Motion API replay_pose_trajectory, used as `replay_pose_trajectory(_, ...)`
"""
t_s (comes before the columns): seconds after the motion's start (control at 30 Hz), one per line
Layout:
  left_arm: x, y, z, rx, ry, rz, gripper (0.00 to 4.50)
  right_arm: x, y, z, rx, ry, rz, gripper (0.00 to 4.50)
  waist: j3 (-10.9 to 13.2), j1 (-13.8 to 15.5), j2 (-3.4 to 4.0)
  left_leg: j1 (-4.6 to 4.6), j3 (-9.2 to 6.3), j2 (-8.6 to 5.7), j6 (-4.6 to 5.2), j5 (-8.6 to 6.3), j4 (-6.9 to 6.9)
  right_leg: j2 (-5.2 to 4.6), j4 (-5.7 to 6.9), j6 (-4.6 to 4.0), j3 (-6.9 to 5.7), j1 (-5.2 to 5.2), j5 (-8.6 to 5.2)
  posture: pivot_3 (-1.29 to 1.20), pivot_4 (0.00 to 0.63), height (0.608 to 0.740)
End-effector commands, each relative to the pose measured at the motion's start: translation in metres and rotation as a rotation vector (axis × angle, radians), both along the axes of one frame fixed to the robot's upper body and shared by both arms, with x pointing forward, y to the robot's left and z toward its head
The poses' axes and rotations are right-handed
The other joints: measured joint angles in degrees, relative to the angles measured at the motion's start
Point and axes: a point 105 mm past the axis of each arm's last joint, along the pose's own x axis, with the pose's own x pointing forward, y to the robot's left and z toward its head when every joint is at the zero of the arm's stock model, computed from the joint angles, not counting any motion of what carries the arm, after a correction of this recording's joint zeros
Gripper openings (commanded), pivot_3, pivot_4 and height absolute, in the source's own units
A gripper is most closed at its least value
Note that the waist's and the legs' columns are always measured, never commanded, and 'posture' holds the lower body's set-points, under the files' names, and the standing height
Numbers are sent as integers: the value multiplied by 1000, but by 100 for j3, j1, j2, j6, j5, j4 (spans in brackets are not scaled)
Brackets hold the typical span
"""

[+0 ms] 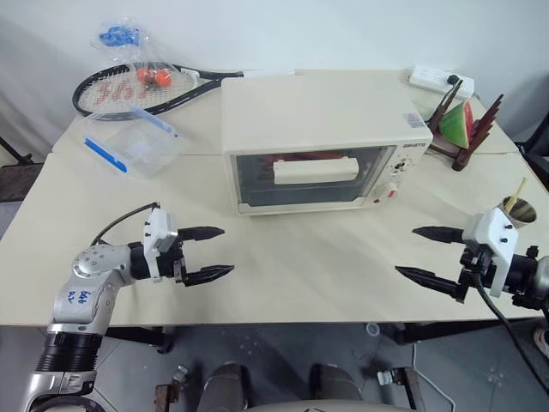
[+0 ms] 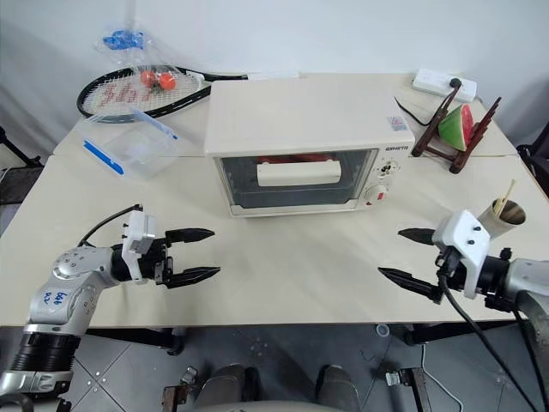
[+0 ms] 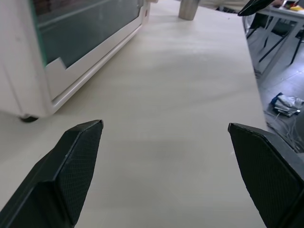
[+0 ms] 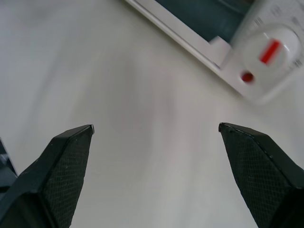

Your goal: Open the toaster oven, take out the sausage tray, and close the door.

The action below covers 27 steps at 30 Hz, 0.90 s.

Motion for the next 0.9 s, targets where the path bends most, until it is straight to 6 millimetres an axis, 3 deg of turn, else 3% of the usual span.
replay_pose_trajectory(0.03, -7, -12, 6, -47, -24, -59, 4500, 2, 43, 20, 58, -80, 123, 4424, 0, -38, 0, 0, -1, 1, -1, 0, 0, 0, 0, 0, 0, 0, 0, 0, 150, 740)
replay_pose_trajectory(0.3, -1, -17, 17, -114, -77, -57, 4500, 31, 63, 38, 96, -111, 195, 4424, 2, 4, -1, -7, -1, 0, -1, 0, -1, 0, -2, -2, -8, -2, -1, 0, 150, 740)
replay_pose_trajectory(0.47, -4, -9, 18, -129, -88, -12, 4500, 57, 72, 50, 74, -162, 257, 4424, 3, -104, 1, -6, 3, 1, -1, 0, 1, 0, 3, -2, -11, -5, -1, 0, 150, 740)
replay_pose_trajectory(0.7, -9, -3, 15, -134, -71, 36, 4500, 66, 79, 63, 61, -206, 324, 4424, 5, -138, 4, -6, 8, 4, -1, 0, -2, -1, 5, -2, -17, -10, -1, 0, 150, 740)
replay_pose_trajectory(0.9, -9, -1, 14, -132, -71, 48, 4500, 64, 77, 52, 43, -173, 343, 4424, 6, -133, 5, -7, 9, 7, -4, -1, -4, -1, 5, -2, -24, -12, -1, 0, 150, 740)
